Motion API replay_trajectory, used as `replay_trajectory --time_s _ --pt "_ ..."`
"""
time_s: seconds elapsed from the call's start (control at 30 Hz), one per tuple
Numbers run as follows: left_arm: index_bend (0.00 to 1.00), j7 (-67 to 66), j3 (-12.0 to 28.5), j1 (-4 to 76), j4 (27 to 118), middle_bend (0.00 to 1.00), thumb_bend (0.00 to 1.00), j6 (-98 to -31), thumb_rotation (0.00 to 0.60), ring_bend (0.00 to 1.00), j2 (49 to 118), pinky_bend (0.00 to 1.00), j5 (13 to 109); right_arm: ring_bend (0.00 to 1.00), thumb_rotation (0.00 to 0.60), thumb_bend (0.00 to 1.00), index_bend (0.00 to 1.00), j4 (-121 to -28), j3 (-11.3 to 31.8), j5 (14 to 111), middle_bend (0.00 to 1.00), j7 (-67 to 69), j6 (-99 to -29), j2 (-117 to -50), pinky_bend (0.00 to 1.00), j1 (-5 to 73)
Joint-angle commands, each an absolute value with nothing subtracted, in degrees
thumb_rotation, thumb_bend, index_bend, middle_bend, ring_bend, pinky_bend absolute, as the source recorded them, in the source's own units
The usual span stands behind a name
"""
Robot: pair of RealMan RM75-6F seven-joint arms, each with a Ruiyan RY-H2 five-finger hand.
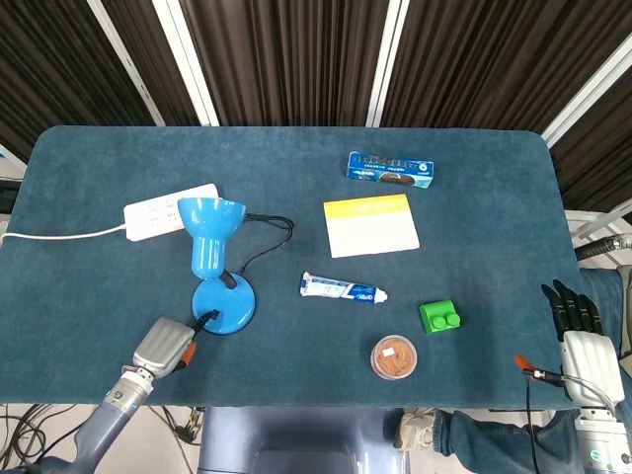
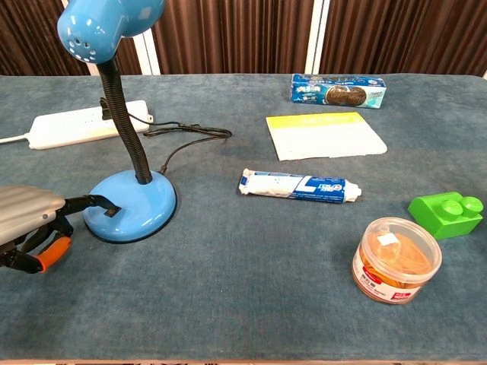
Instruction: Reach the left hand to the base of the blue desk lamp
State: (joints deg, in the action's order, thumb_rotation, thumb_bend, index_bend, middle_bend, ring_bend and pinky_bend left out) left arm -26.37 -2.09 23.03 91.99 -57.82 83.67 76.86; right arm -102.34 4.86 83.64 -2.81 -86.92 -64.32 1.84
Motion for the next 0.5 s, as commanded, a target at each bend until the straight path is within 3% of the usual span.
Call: replay_trajectory --time_s 0.03,0.33,0.5 --pt "0.11 -26.51 -2.19 23.21 92.01 0.7 0.65 -57.58 0.6 0.7 83.7 0.82 76.6 0.04 0.6 0.1 0.0 -102.35 4.87 83.64 0.02 -2.78 -86.97 -64.32 0.0 1.82" --pt "0.11 -26.43 -2.54 23.63 91.63 0.7 0.65 -56.54 0.6 0.7 83.71 0.82 75.35 0.04 0.6 0.1 0.0 -102.35 4.89 83.61 0.02 -2.76 -86.98 -64.34 0.0 1.82" --pt "0.11 -26.15 -2.18 23.96 91.48 0.66 0.63 -56.63 0.6 0.64 83.66 0.79 75.16 0.04 0.6 0.1 0.0 -102.34 4.86 83.57 0.02 -2.76 -86.85 -64.35 0.0 1.86"
